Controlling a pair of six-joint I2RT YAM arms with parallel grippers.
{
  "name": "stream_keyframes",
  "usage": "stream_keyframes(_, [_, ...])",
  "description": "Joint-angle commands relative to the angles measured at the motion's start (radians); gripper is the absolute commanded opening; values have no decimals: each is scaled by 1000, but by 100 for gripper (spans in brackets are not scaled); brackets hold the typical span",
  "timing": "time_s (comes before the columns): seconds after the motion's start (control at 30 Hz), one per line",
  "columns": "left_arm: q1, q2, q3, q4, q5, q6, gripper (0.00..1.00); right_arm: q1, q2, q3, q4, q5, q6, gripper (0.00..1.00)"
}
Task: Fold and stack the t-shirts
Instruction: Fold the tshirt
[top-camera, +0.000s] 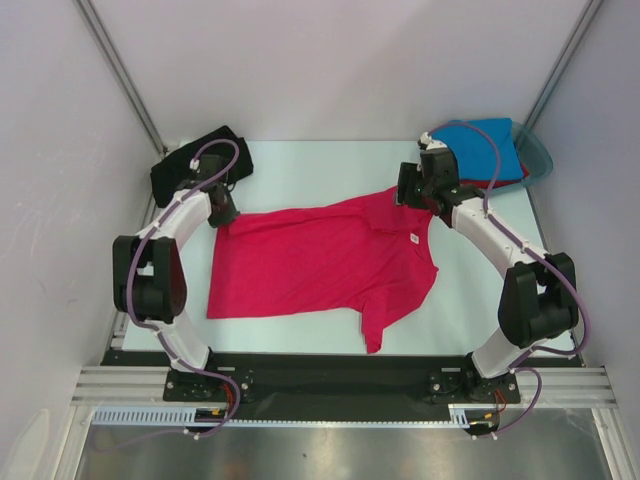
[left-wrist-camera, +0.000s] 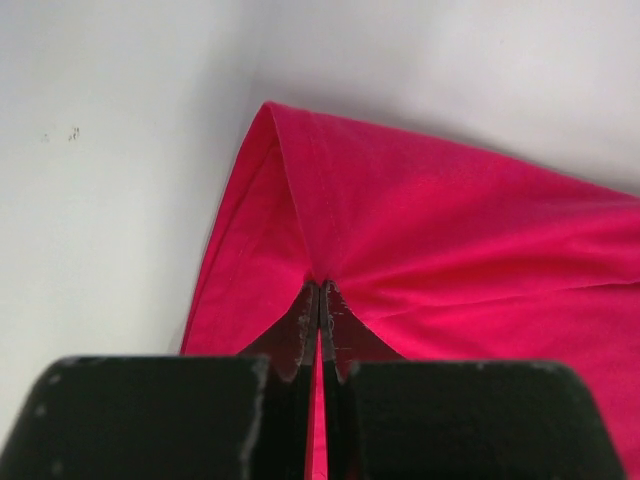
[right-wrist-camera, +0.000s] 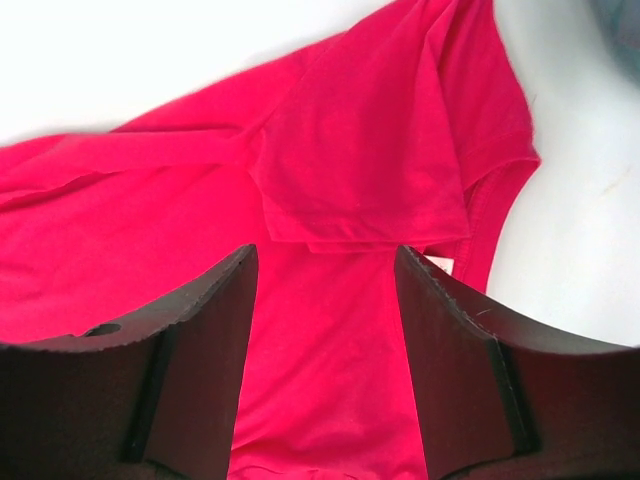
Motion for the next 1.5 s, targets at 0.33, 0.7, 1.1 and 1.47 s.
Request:
stream_keyframes(0.33, [7, -2, -53, -84, -157, 17, 11, 27, -26, -39, -11, -21, 9, 62])
stream_keyframes(0.7, [7, 139, 41, -135, -194, -18, 25, 28, -1, -49, 9, -38, 16, 62])
stream_keyframes(1.1, [-57, 78, 70, 81, 220, -14, 30, 36, 252, 101, 53, -220, 59, 62])
stream_keyframes(1.47, [-151, 177, 122, 107, 243, -18, 30, 108, 402, 220, -45, -106, -68, 62])
